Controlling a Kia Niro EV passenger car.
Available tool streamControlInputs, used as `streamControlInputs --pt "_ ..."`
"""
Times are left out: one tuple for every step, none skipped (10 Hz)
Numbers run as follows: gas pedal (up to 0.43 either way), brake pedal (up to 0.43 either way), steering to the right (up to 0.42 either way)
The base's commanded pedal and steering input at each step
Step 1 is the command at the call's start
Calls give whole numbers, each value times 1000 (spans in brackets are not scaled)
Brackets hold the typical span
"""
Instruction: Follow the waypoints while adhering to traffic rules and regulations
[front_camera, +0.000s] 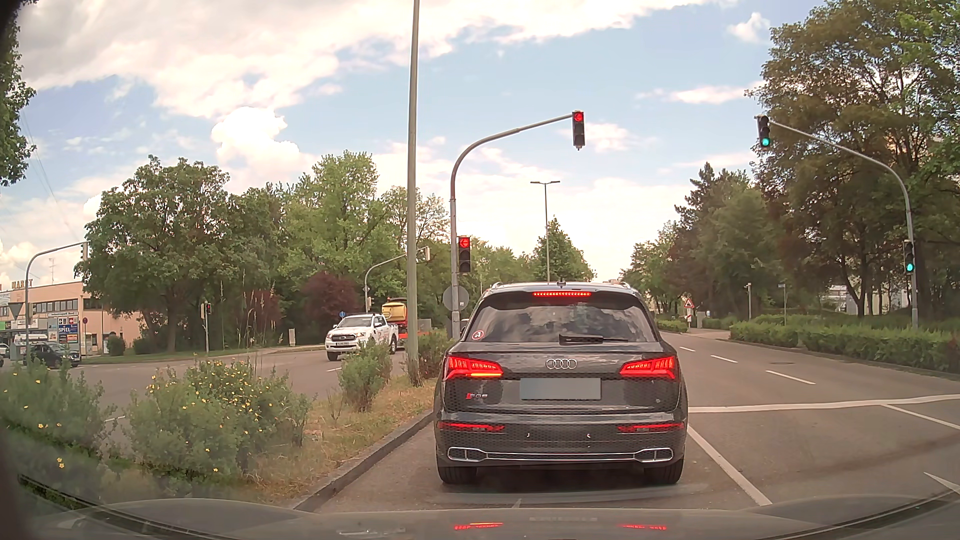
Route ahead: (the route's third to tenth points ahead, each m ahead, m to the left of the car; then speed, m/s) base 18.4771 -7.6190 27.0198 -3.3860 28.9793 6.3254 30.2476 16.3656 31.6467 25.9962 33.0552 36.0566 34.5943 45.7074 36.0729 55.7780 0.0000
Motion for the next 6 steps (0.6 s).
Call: streamControlInputs --pt "0 500 32" --pt "0 500 32" --pt "0 494 33" --pt "0 500 33" --pt "0 506 33" --pt "0 500 33"
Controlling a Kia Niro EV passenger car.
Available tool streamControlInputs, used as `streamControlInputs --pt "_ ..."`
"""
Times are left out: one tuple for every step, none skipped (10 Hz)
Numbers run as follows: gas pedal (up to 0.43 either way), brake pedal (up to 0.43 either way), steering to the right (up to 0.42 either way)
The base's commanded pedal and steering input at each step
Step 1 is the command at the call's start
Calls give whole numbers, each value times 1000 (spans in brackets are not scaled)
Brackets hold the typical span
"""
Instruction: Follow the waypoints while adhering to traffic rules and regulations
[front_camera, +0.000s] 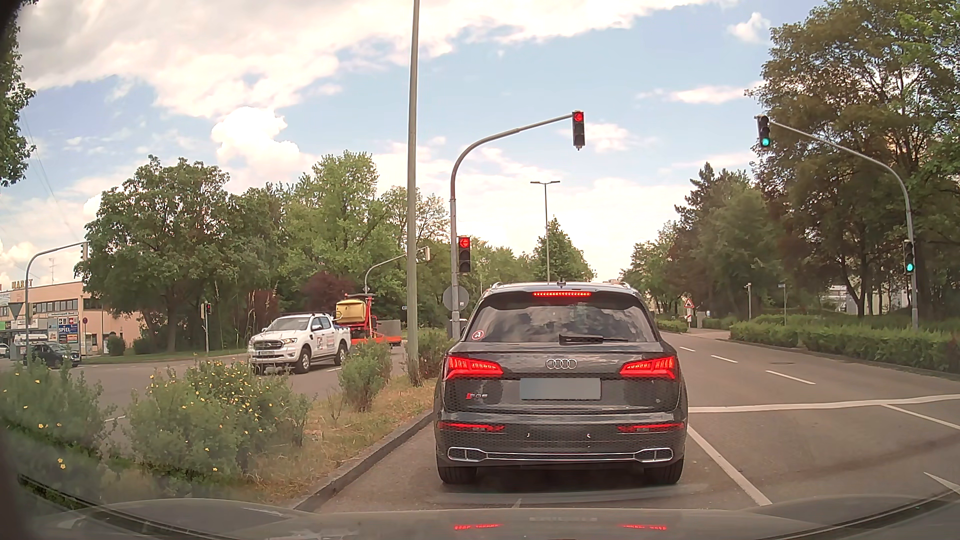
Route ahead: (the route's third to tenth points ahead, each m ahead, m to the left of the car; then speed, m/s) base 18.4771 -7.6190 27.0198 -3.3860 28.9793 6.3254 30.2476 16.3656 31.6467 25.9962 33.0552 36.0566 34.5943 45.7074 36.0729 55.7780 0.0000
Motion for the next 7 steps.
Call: streamControlInputs --pt "0 494 33" --pt "0 494 33" --pt "0 500 33" --pt "0 500 33" --pt "0 494 33" --pt "0 500 33" --pt "0 500 33"
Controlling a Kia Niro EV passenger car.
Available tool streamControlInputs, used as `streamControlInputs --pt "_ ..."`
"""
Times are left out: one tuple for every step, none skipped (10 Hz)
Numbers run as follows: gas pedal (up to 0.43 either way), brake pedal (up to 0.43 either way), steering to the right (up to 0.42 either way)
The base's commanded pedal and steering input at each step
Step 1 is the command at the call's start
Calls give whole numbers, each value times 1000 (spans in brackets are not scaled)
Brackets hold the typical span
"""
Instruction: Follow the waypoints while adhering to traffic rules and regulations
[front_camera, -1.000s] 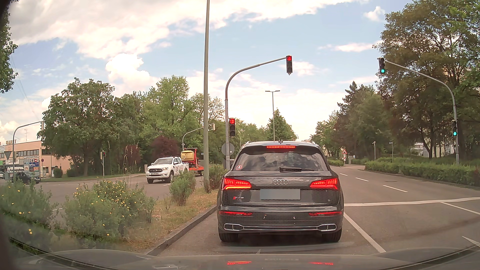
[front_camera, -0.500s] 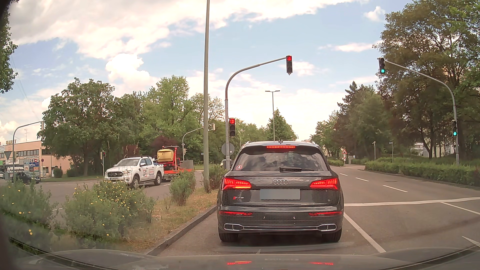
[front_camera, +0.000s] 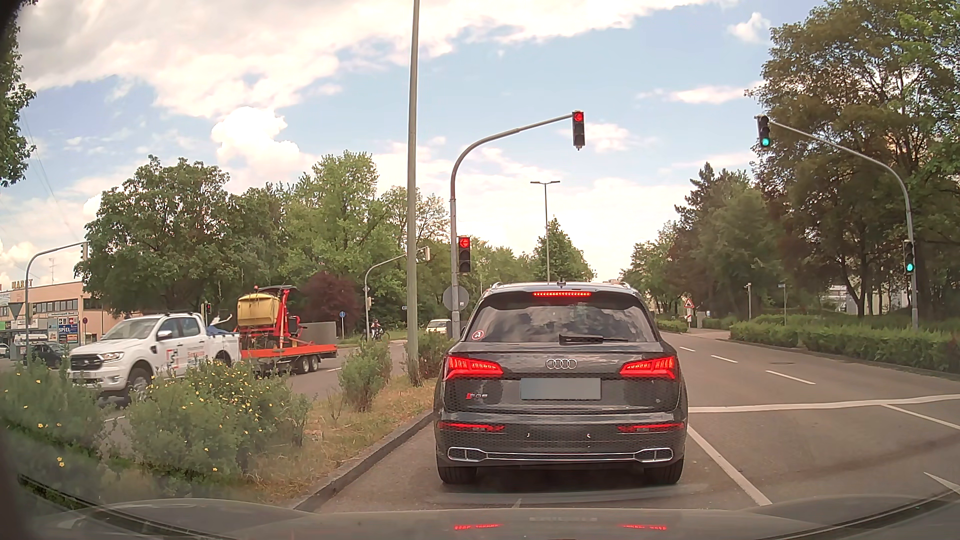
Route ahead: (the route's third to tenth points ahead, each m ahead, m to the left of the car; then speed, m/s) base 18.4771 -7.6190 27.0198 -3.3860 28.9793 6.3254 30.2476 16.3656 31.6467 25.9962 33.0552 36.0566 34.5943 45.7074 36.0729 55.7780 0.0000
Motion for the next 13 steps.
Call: streamControlInputs --pt "0 494 33" --pt "0 494 33" --pt "0 500 33" --pt "0 494 33" --pt "0 494 33" --pt "0 506 33" --pt "0 500 33" --pt "0 494 33" --pt "0 494 33" --pt "0 500 33" --pt "0 494 33" --pt "0 500 33" --pt "0 500 33"
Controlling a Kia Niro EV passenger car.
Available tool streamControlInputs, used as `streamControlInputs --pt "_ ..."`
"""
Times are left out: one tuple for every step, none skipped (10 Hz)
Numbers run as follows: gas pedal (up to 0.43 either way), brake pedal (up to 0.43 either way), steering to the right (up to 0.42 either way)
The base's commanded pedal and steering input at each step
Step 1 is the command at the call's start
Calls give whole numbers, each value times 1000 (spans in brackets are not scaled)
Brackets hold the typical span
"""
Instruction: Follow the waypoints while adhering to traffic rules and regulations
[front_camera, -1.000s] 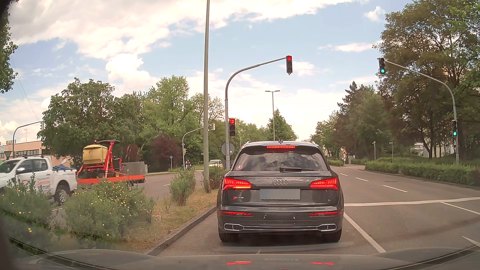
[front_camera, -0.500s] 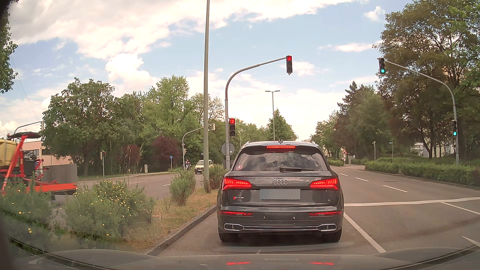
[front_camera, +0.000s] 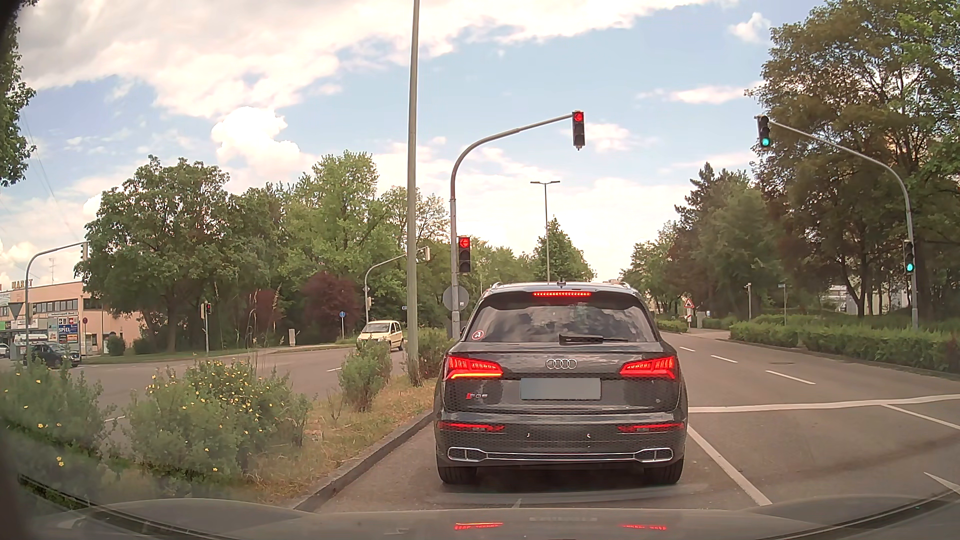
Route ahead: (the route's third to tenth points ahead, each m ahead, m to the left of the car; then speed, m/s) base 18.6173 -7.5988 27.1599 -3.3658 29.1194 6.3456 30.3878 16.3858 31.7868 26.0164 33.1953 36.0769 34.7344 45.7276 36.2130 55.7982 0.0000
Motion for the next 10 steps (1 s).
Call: streamControlInputs --pt "0 494 33" --pt "0 494 33" --pt "0 494 33" --pt "0 494 33" --pt "0 500 33" --pt "0 494 33" --pt "0 494 33" --pt "0 500 33" --pt "0 494 33" --pt "0 494 33"
